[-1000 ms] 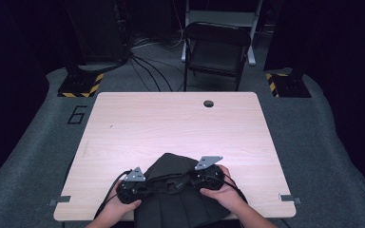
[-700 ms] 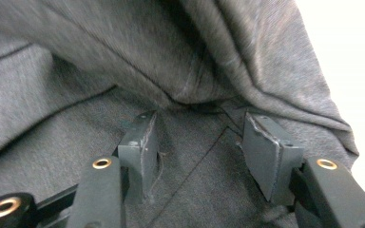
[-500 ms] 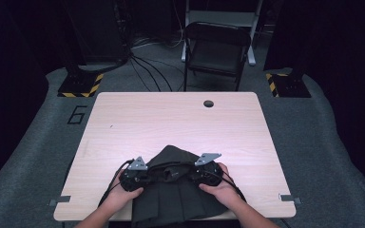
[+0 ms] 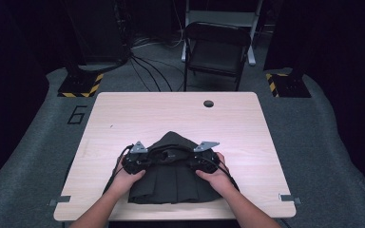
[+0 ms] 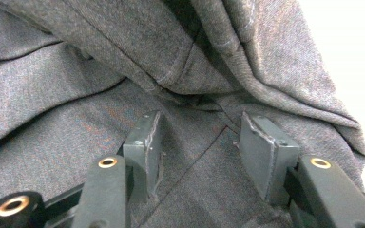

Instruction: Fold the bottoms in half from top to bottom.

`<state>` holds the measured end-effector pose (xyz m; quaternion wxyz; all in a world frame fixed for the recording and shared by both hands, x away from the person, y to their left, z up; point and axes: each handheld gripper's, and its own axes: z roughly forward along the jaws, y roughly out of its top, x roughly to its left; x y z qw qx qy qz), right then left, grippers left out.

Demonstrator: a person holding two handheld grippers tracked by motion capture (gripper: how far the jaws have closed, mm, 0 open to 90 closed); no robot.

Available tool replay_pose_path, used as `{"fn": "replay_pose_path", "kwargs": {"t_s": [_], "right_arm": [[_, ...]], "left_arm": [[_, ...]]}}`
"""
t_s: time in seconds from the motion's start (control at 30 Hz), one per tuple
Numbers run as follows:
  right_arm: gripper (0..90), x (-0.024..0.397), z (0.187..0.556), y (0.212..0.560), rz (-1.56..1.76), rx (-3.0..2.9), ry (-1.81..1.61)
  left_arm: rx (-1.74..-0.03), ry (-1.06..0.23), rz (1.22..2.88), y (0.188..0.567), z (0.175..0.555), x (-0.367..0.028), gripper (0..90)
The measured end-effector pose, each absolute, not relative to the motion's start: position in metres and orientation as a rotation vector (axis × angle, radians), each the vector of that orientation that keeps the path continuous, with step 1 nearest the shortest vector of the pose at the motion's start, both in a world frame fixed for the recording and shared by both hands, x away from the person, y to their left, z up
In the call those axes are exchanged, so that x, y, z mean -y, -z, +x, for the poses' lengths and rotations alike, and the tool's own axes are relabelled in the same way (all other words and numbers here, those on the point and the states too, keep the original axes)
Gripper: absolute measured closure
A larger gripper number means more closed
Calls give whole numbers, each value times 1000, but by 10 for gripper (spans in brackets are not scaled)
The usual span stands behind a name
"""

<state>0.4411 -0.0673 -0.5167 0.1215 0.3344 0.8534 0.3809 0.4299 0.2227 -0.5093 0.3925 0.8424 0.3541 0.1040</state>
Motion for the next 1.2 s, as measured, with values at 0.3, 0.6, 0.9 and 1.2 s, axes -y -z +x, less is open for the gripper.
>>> {"fn": "replay_pose_path", "kwargs": {"t_s": [0.3,0.6,0.9,1.2], "right_arm": [[410,66,451,511,1023,-2512,-1105],[285,69,434,475,926,-2474,-1119],[155,52,431,435,773,-2467,-1163],[140,28,432,420,600,-2536,-1186]], "left_arm": [[-919,-277,2145,506,435,-222,830],[-928,-287,2133,507,434,-221,821],[-929,-296,2137,506,432,-220,789],[-923,-296,2136,505,432,-221,778]]}}
